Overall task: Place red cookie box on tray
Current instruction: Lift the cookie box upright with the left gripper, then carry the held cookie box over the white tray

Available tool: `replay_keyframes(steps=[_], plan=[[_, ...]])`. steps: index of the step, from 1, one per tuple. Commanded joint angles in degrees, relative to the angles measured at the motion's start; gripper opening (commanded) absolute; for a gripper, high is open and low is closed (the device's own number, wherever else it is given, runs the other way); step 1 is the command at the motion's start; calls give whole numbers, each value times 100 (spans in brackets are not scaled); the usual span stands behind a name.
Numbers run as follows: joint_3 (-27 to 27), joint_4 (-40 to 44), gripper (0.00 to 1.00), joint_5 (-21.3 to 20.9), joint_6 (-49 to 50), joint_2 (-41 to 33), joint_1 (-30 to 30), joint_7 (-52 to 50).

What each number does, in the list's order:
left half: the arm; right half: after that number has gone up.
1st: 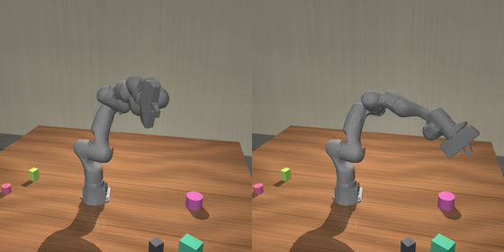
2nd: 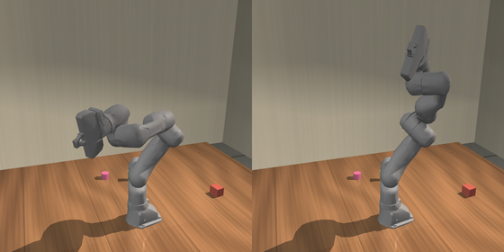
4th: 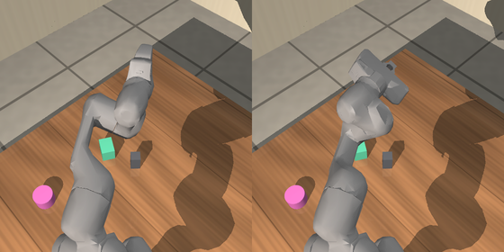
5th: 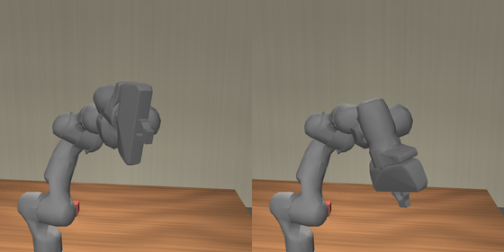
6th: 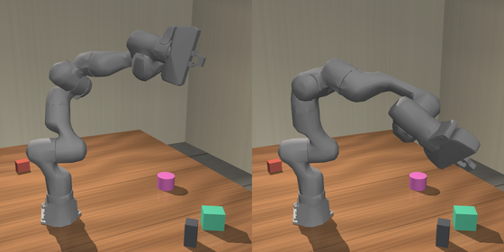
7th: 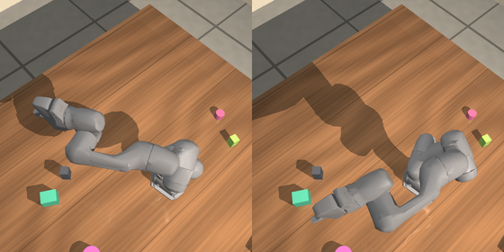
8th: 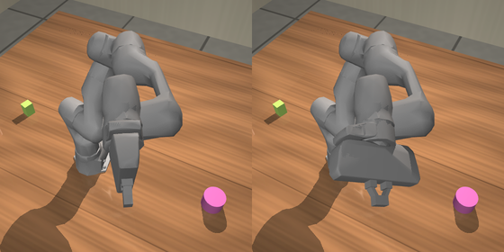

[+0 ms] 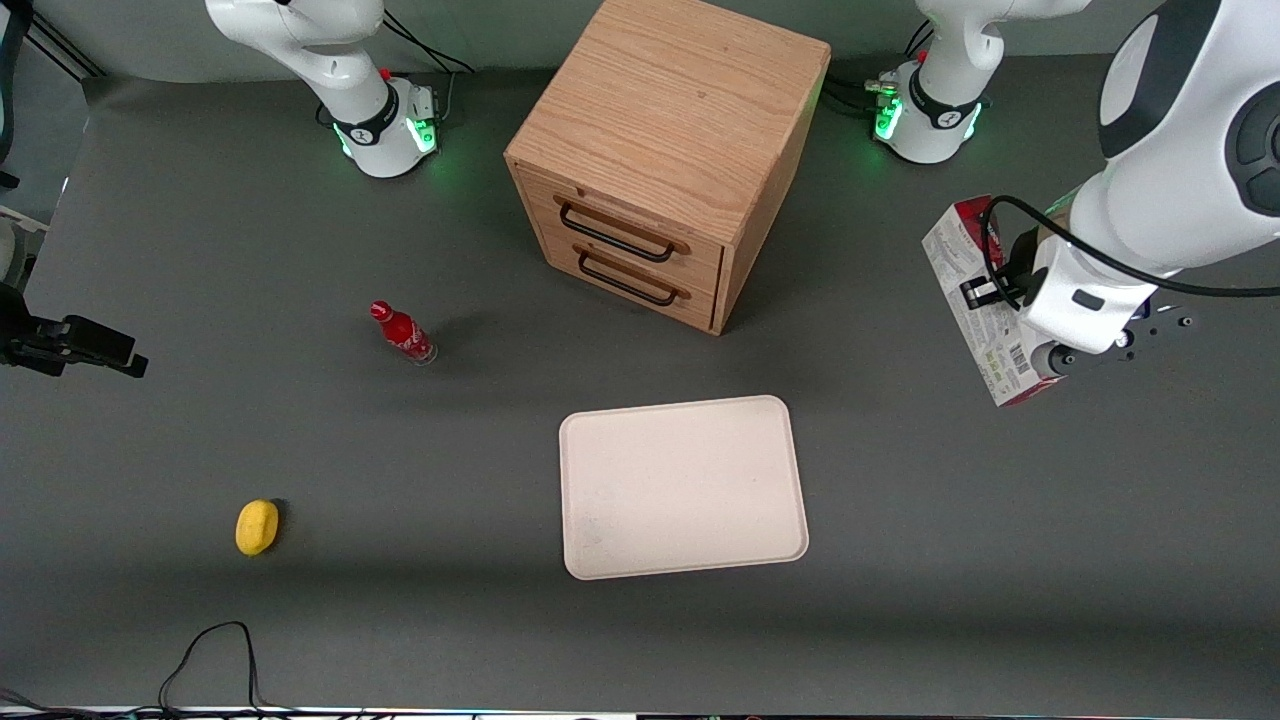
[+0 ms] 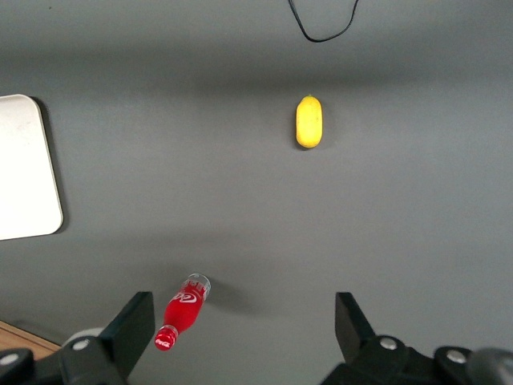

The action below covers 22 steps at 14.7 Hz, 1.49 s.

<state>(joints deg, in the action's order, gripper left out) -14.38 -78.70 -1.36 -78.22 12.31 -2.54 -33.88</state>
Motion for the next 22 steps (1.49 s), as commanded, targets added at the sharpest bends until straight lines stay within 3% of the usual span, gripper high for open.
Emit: replay_keyframes(steps=[1, 3, 8, 12, 16, 22], plan=[[23, 302, 0, 196, 184, 149, -1, 145], [-3, 643, 0, 469, 175, 350, -36, 83], [-459, 1839, 0, 453, 27, 1536, -492, -196], [-548, 2401, 0, -21, -737, 2493, -1020, -602], [-530, 2368, 0, -689, -1624, 3180, -1292, -602], [-469, 2262, 0, -1253, -2574, 4112, -1451, -611]])
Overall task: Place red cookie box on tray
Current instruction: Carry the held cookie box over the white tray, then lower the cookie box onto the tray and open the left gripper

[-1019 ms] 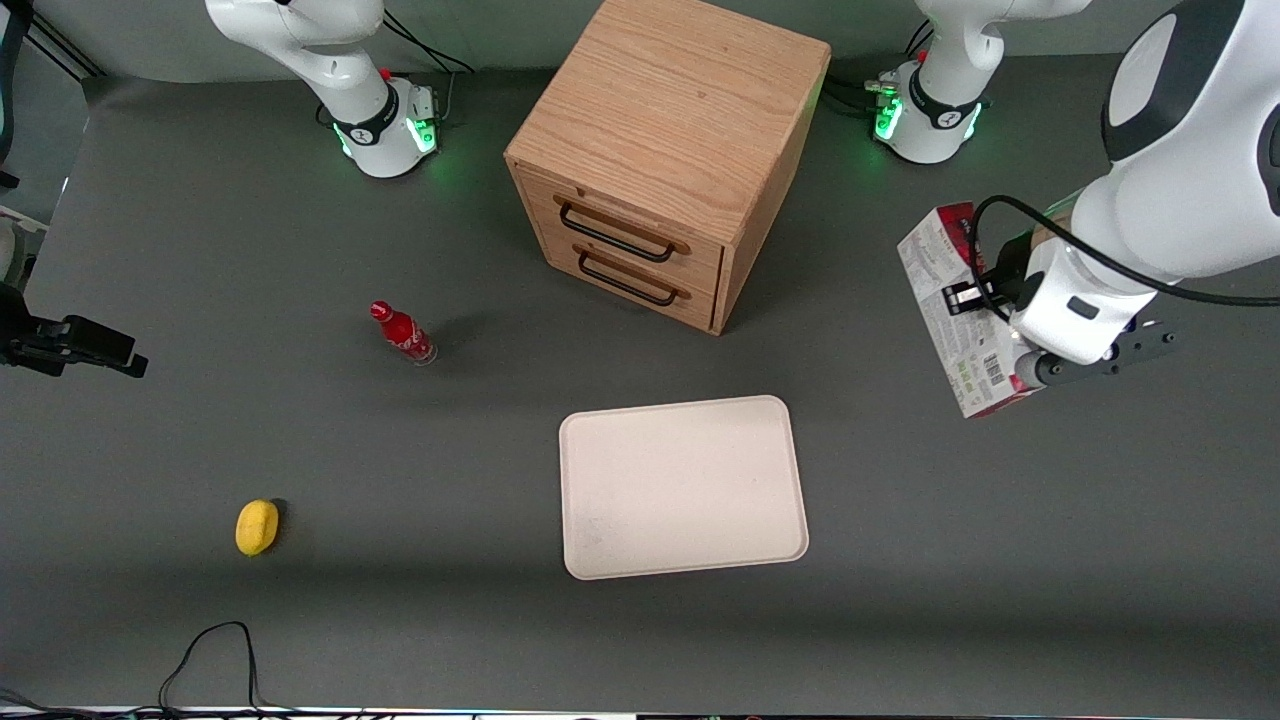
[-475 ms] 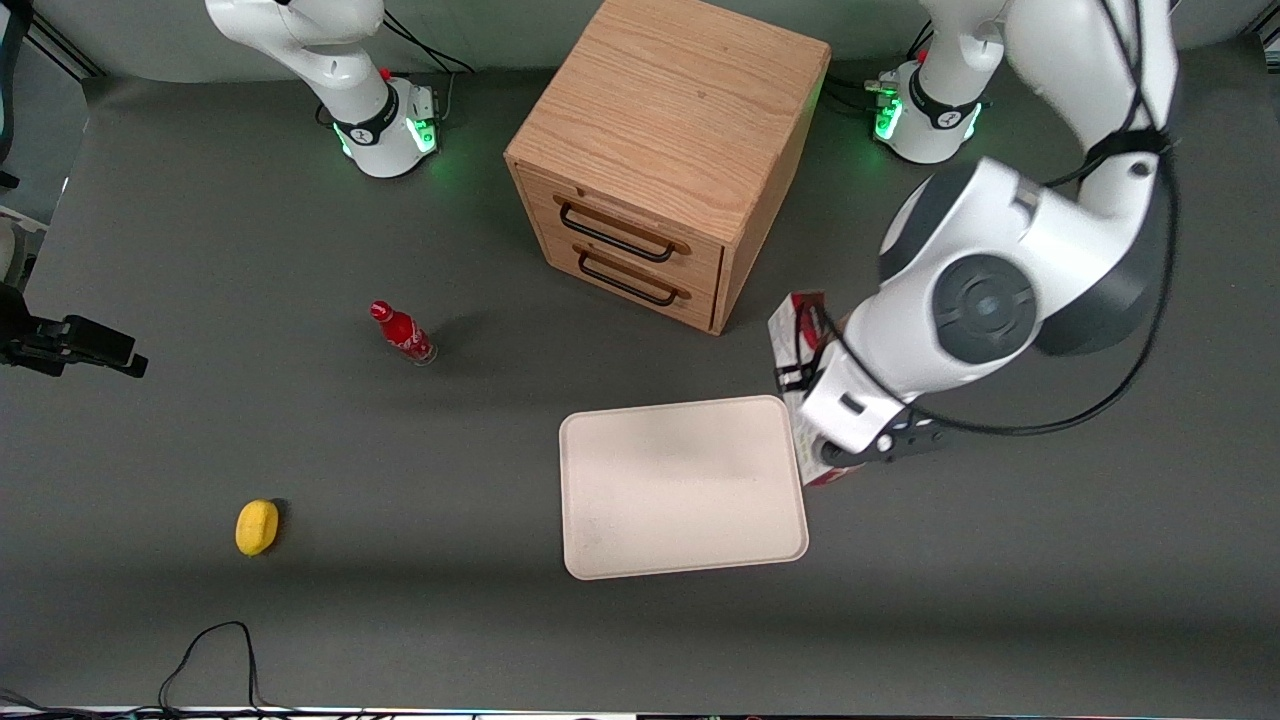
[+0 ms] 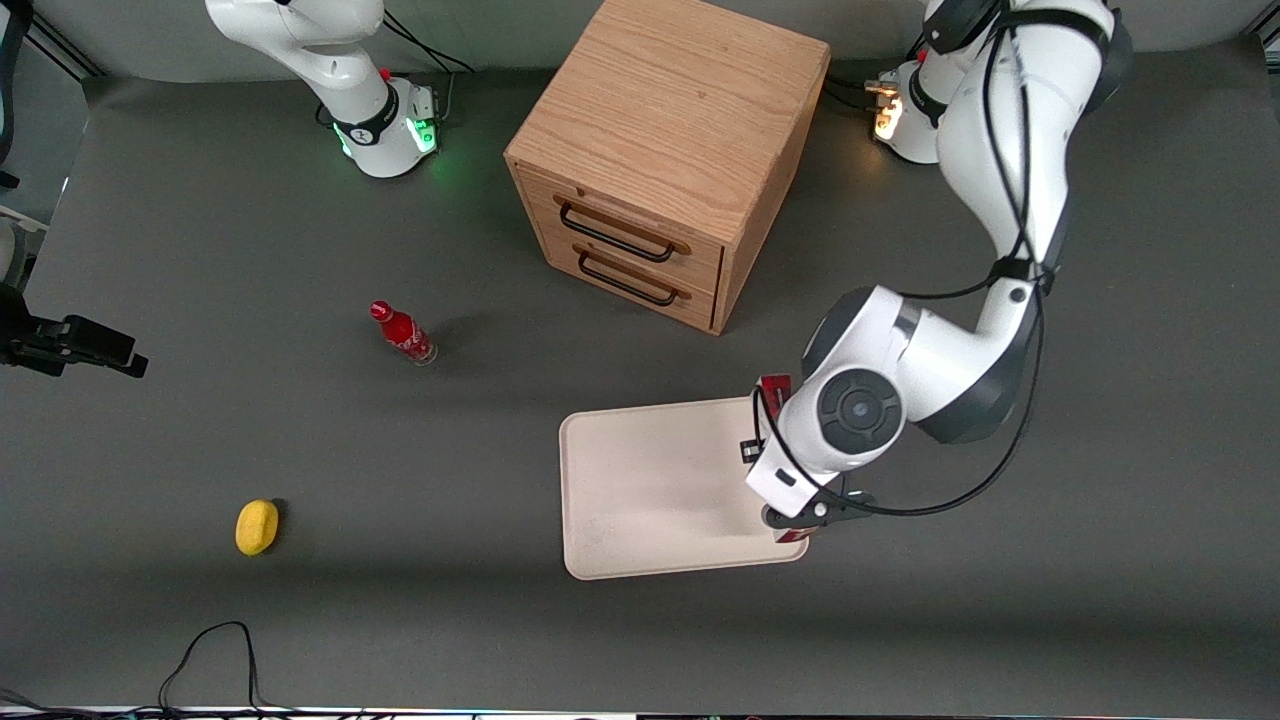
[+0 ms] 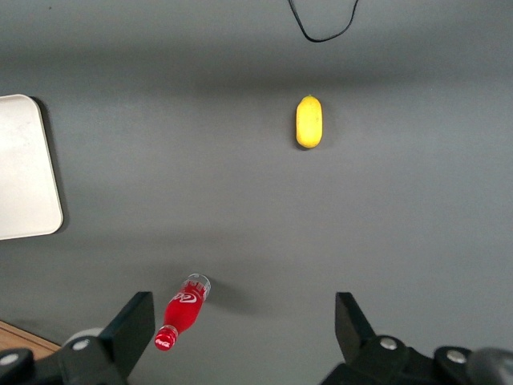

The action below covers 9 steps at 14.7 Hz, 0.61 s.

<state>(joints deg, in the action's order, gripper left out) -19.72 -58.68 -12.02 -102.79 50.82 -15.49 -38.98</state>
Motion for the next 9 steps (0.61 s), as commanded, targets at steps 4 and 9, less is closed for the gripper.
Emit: replay_keyframes(steps=[4, 9], plan=[[91, 182, 0, -213, -461, 534, -165, -110], [91, 85, 0, -213, -575, 587, -147, -171]])
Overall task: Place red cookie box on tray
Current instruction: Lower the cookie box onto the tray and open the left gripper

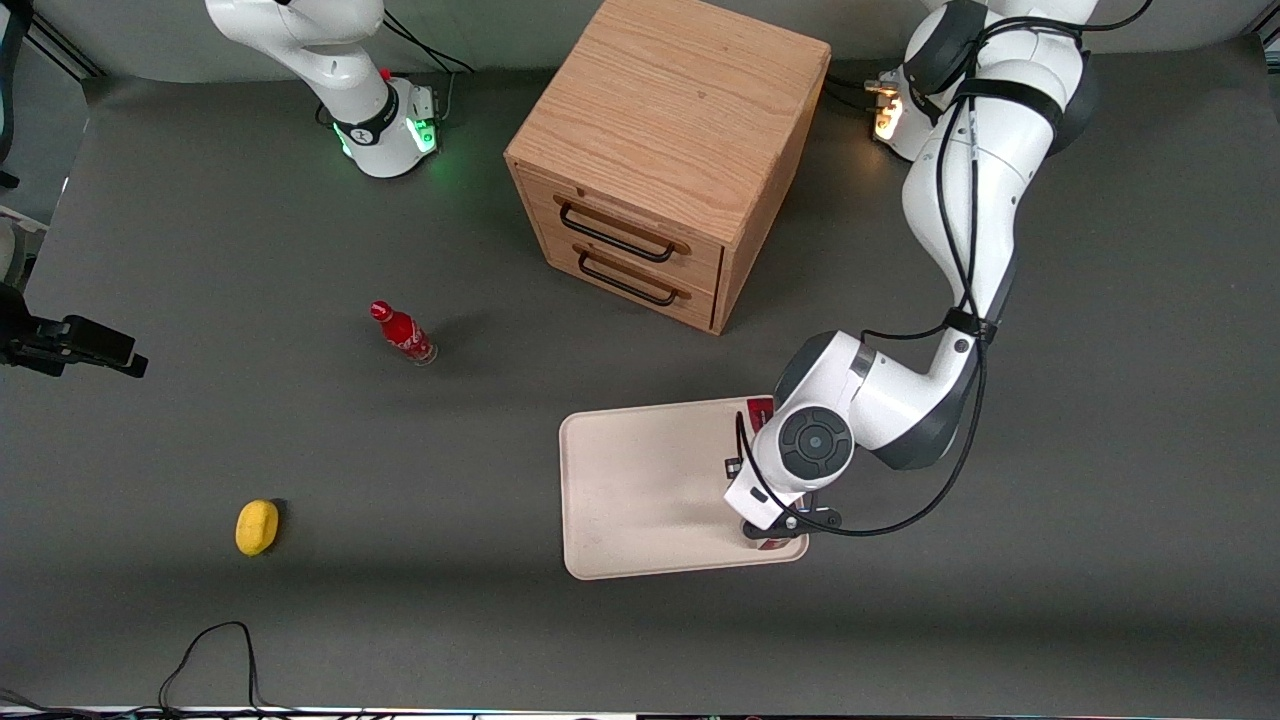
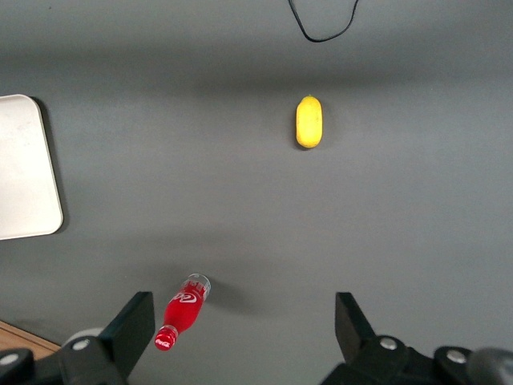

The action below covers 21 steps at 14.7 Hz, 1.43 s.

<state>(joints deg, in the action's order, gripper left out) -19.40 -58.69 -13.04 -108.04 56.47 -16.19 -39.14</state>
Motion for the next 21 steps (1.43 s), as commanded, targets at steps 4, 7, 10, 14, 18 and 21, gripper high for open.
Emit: replay_keyframes(steps=[4, 7, 10, 14, 18, 21], plan=[[59, 86, 0, -120, -51, 30, -77, -146], [59, 77, 100, -164, -42, 4, -60, -120], [59, 77, 100, -155, -33, -22, -42, -128], [50, -89, 100, -190, -16, -241, -16, -138], [-90, -1342, 100, 28, 46, -1670, 395, -58], [-170, -2810, 100, 196, 54, -3190, 730, 3]])
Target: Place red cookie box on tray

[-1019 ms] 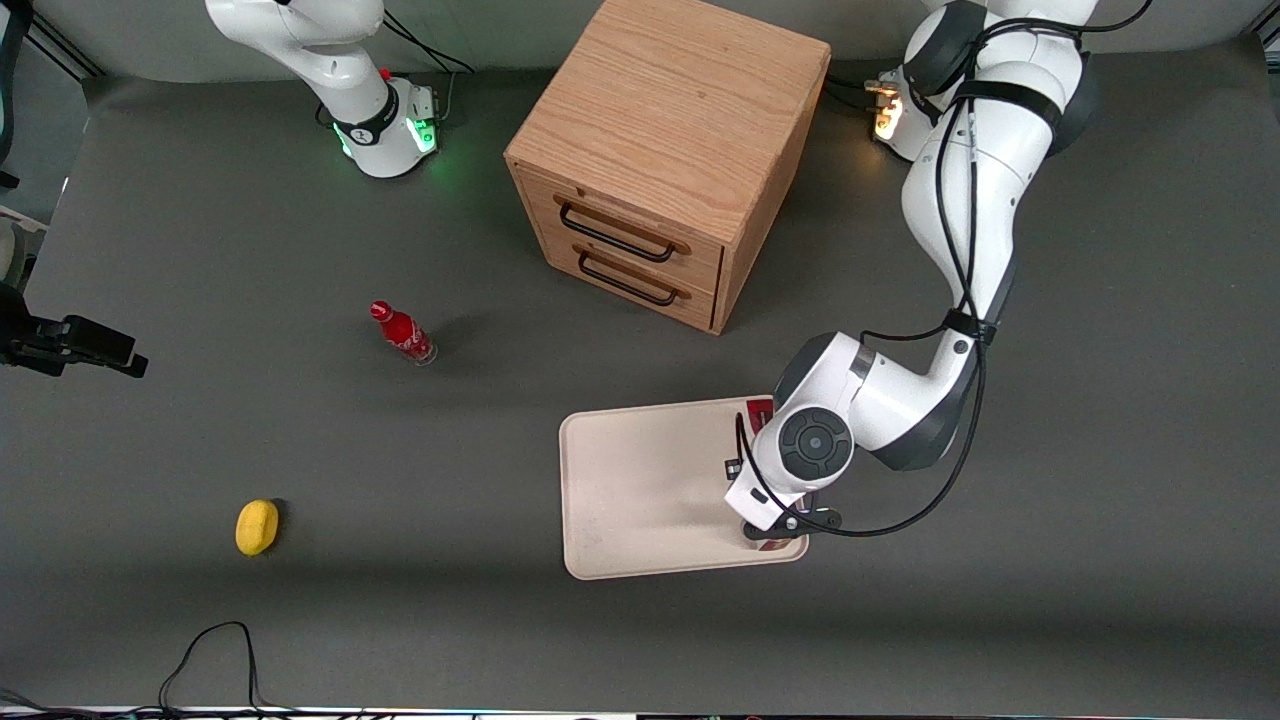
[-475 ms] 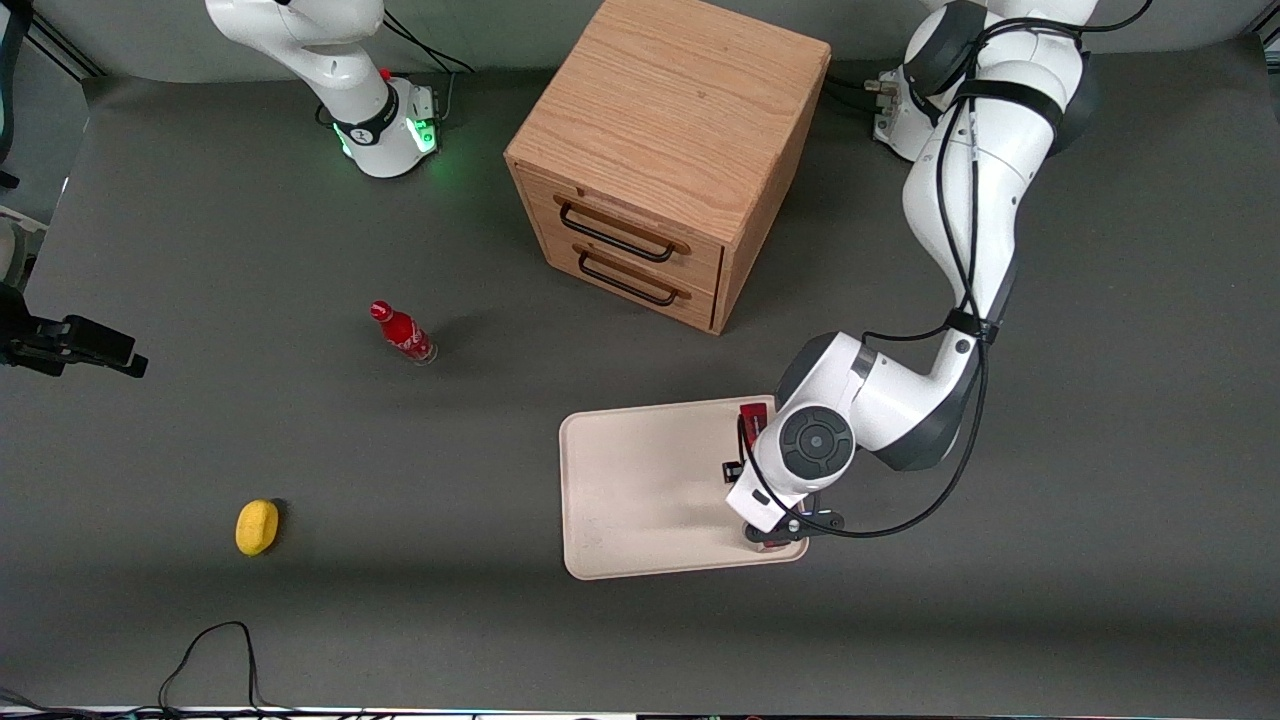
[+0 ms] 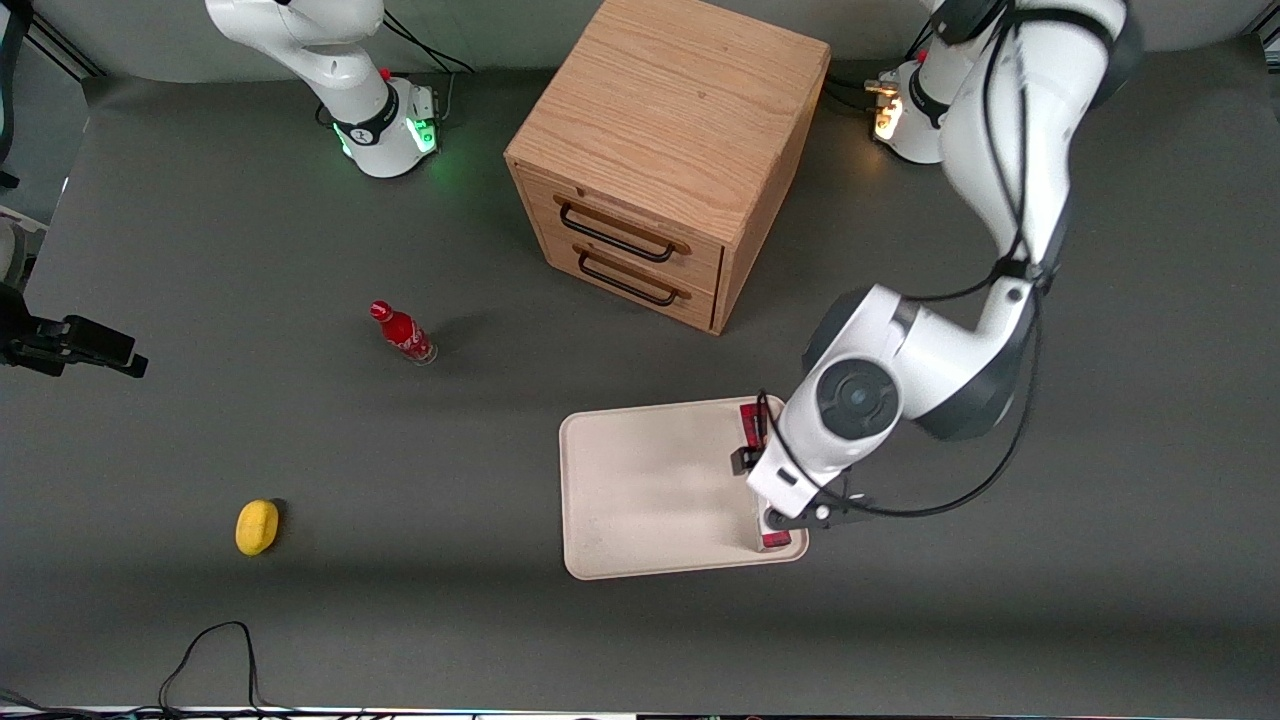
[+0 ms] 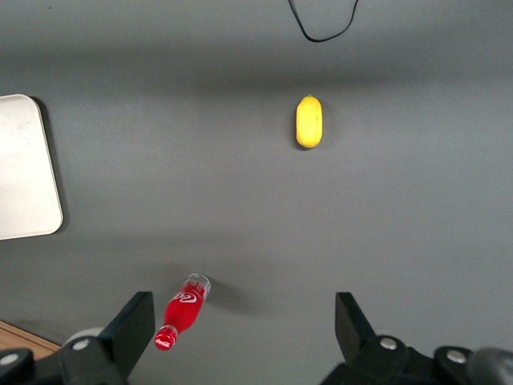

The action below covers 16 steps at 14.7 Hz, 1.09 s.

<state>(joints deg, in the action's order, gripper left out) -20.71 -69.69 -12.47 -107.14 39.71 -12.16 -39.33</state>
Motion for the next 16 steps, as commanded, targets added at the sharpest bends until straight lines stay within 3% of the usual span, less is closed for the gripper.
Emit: replay_keyframes(steps=[1, 3, 5, 7, 13, 16], plan=[[-30, -2114, 100, 149, 8, -1946, 389, 100], [66, -2862, 100, 262, 35, -2807, 521, 476], [600, -3408, 100, 656, 183, -3529, 452, 951], [1119, -3586, 100, 790, 543, -3996, 433, 1644], [2359, -3578, 100, 799, 1089, -4586, 504, 2929], [2379, -3542, 100, 782, 1283, -4631, 775, 3097]])
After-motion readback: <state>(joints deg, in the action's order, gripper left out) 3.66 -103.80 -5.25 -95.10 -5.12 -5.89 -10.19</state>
